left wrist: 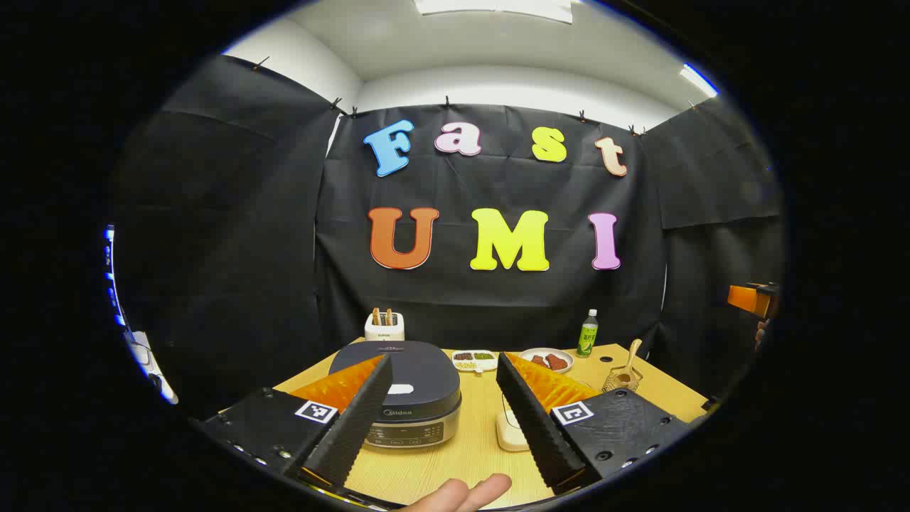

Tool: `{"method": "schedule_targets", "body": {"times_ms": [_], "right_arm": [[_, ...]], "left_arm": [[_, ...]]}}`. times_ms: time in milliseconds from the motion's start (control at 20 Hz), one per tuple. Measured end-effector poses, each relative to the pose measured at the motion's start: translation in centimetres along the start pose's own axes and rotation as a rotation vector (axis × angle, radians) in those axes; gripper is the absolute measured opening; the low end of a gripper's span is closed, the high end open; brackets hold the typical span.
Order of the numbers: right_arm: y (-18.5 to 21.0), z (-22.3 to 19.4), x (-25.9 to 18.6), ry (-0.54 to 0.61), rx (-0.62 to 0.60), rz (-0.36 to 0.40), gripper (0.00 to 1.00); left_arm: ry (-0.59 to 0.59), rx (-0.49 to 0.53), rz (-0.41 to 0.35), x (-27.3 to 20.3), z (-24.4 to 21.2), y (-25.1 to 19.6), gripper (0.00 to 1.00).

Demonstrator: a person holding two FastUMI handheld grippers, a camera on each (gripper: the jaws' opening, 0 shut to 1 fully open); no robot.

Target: Close the left gripper, press the button to open the rice cooker; take a wooden spoon from the chopstick holder with the right hand, scoop a spoonful of rice and pour it into the rice cooker, then put the wooden spoon back into the chopstick holder.

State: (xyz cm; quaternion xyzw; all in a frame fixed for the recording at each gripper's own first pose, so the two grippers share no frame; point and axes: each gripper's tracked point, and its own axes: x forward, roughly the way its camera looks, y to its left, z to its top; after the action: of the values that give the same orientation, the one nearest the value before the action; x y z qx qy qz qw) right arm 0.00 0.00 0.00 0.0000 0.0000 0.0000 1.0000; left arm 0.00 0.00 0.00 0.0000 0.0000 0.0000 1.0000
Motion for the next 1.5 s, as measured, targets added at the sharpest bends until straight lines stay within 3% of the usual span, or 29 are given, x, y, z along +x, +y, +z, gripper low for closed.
{"method": "schedule_targets", "body": {"times_ms": [350, 900, 1050, 1100, 1150, 1200, 1250, 1300, 1350, 1450, 1500], "right_arm": [[-0.7, 0.0, -1.5, -0.023, -0.007, 0.019, 1.0], [-2.8, 1.6, 0.6, -0.066, -0.014, -0.019, 1.0], [-3.1, 1.2, 1.2, -0.06, -0.002, -0.016, 1.0], [-3.1, 1.0, 1.4, -0.052, 0.003, -0.012, 1.0], [-3.1, 0.7, 1.4, -0.042, 0.006, -0.006, 1.0], [-3.0, 0.6, 1.5, -0.034, 0.008, 0.002, 1.0], [-2.9, 0.5, 1.5, -0.031, 0.01, 0.007, 1.0], [-2.9, 0.7, 1.5, -0.034, 0.01, 0.008, 1.0], [-3.1, 0.8, 1.5, -0.039, 0.009, 0.006, 0.97], [-3.1, 0.9, 1.5, -0.049, 0.009, 0.005, 1.0], [-3.1, 0.9, 1.5, -0.052, 0.008, 0.008, 0.98]], "left_arm": [[0.024, 0.003, -0.012, 1.1, -0.4, -0.5, 0.94], [-0.001, -0.012, 0.073, 2.4, 1.6, 2.5, 0.94], [0.002, 0.024, 0.093, 3.7, 1.5, 3.6, 0.94], [0.023, 0.018, 0.078, 4.1, 0.8, 3.3, 0.93], [0.044, 0.005, 0.06, 4.4, 0.1, 3.0, 0.97], [0.068, -0.009, 0.069, 4.6, -0.5, 3.5, 0.76], [0.081, -0.011, 0.074, 5.0, -0.8, 3.8, 0.63], [0.089, -0.01, 0.076, 5.4, -1.1, 4.1, 0.73], [0.103, -0.01, 0.078, 5.8, -1.4, 4.3, 0.45], [0.158, -0.027, 0.084, 6.0, -2.7, 4.7, 0.29], [0.214, -0.036, 0.091, 6.2, -4.0, 5.2, 0.0]]}}
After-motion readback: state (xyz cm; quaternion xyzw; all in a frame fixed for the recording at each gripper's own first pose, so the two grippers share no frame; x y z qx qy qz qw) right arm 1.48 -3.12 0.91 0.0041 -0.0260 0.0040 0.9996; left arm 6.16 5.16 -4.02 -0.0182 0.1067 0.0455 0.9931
